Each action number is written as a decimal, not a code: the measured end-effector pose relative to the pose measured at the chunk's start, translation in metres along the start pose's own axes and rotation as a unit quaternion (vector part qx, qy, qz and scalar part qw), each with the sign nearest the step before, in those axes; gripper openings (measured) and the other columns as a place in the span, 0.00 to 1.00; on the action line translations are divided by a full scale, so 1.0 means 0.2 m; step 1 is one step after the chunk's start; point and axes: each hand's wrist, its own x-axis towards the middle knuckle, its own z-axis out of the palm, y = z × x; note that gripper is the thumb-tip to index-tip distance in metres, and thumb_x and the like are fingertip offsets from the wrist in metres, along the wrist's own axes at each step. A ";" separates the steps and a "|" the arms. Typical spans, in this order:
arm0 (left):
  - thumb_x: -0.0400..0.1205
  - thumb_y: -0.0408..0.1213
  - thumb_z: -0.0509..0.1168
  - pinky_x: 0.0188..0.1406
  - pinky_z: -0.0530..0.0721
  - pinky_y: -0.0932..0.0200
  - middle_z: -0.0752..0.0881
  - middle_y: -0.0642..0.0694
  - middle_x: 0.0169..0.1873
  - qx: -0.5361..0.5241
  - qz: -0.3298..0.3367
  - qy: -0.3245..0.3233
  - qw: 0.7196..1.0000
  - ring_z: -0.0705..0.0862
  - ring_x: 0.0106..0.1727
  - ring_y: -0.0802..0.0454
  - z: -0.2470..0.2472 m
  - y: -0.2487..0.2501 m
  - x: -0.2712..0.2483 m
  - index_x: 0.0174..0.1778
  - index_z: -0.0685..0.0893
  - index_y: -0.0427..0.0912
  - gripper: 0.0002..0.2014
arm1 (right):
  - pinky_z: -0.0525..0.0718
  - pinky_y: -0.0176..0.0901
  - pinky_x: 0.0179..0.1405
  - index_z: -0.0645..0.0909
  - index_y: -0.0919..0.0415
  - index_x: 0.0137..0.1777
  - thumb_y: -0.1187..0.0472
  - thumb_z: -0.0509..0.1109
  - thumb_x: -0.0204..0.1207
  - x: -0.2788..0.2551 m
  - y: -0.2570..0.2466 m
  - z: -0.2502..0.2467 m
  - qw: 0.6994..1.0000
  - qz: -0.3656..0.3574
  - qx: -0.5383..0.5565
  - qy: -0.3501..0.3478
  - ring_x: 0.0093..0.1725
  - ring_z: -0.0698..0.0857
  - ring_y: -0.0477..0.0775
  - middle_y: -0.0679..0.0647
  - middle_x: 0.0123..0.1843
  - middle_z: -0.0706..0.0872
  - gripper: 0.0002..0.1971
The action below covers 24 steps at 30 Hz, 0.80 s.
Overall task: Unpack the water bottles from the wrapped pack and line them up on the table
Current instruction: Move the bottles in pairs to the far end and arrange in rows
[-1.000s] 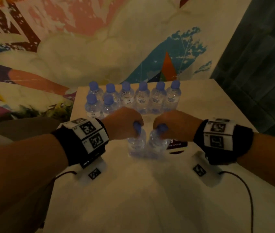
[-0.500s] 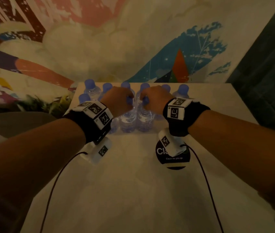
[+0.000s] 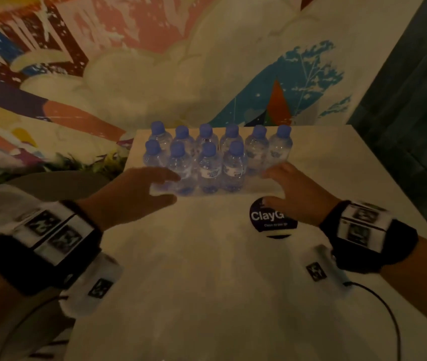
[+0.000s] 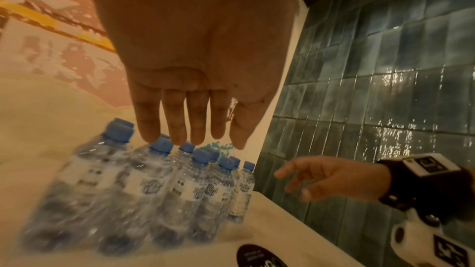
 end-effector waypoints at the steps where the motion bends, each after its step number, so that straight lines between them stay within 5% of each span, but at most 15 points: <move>1: 0.76 0.43 0.69 0.58 0.78 0.58 0.82 0.53 0.62 -0.012 -0.003 -0.028 1.000 0.80 0.62 0.54 0.00 -0.05 -0.09 0.60 0.79 0.58 0.16 | 0.71 0.45 0.69 0.72 0.59 0.67 0.62 0.71 0.72 -0.09 -0.04 0.02 1.000 0.006 0.013 -0.008 0.68 0.74 0.60 0.59 0.68 0.72 0.24; 5: 0.73 0.52 0.67 0.64 0.78 0.58 0.82 0.69 0.57 -0.109 -0.028 -0.095 0.989 0.78 0.57 0.76 0.06 -0.21 -0.50 0.48 0.81 0.72 0.10 | 0.77 0.46 0.65 0.73 0.50 0.65 0.54 0.71 0.73 -0.42 -0.26 0.12 0.996 -0.008 0.063 -0.067 0.64 0.77 0.53 0.49 0.65 0.74 0.20; 9: 0.50 0.79 0.63 0.63 0.78 0.62 0.78 0.82 0.55 -0.234 -0.045 -0.132 0.962 0.79 0.60 0.74 0.17 -0.28 -0.85 0.48 0.78 0.80 0.29 | 0.80 0.38 0.63 0.71 0.37 0.63 0.39 0.68 0.68 -0.70 -0.54 0.24 0.980 -0.037 0.131 -0.144 0.64 0.75 0.39 0.39 0.69 0.73 0.22; 12: 0.51 0.81 0.60 0.64 0.71 0.72 0.74 0.84 0.60 -0.243 -0.003 -0.207 0.948 0.72 0.66 0.78 0.24 -0.27 -1.02 0.56 0.71 0.82 0.34 | 0.70 0.19 0.59 0.70 0.38 0.67 0.41 0.71 0.67 -0.83 -0.70 0.34 0.968 -0.072 0.150 -0.188 0.66 0.71 0.34 0.35 0.71 0.70 0.27; 15: 0.60 0.72 0.66 0.65 0.69 0.76 0.71 0.82 0.64 -0.241 0.016 -0.243 0.939 0.68 0.66 0.83 0.31 -0.25 -1.13 0.62 0.67 0.79 0.33 | 0.64 0.15 0.57 0.69 0.43 0.69 0.46 0.77 0.65 -0.91 -0.79 0.46 0.960 -0.071 0.163 -0.219 0.69 0.70 0.37 0.39 0.72 0.70 0.32; 17: 0.62 0.66 0.68 0.61 0.69 0.84 0.67 0.80 0.64 -0.228 0.029 -0.228 0.946 0.67 0.64 0.84 0.37 -0.24 -1.16 0.62 0.64 0.76 0.33 | 0.66 0.20 0.60 0.69 0.47 0.70 0.49 0.78 0.65 -0.94 -0.82 0.55 0.961 -0.064 0.162 -0.217 0.69 0.71 0.42 0.45 0.72 0.72 0.33; 21: 0.61 0.70 0.67 0.64 0.75 0.75 0.72 0.71 0.62 -0.256 0.007 -0.151 0.955 0.75 0.63 0.72 0.51 -0.24 -1.18 0.59 0.67 0.70 0.31 | 0.75 0.32 0.62 0.73 0.49 0.63 0.53 0.75 0.70 -0.96 -0.81 0.74 0.962 -0.025 0.224 -0.155 0.64 0.78 0.48 0.54 0.67 0.78 0.23; 24: 0.55 0.75 0.66 0.51 0.74 0.85 0.77 0.63 0.56 -0.277 -0.007 -0.078 0.958 0.79 0.56 0.75 0.62 -0.26 -1.15 0.56 0.72 0.72 0.33 | 0.72 0.20 0.55 0.68 0.31 0.52 0.54 0.74 0.71 -0.98 -0.76 0.85 0.941 -0.007 0.314 -0.127 0.54 0.77 0.27 0.48 0.60 0.79 0.20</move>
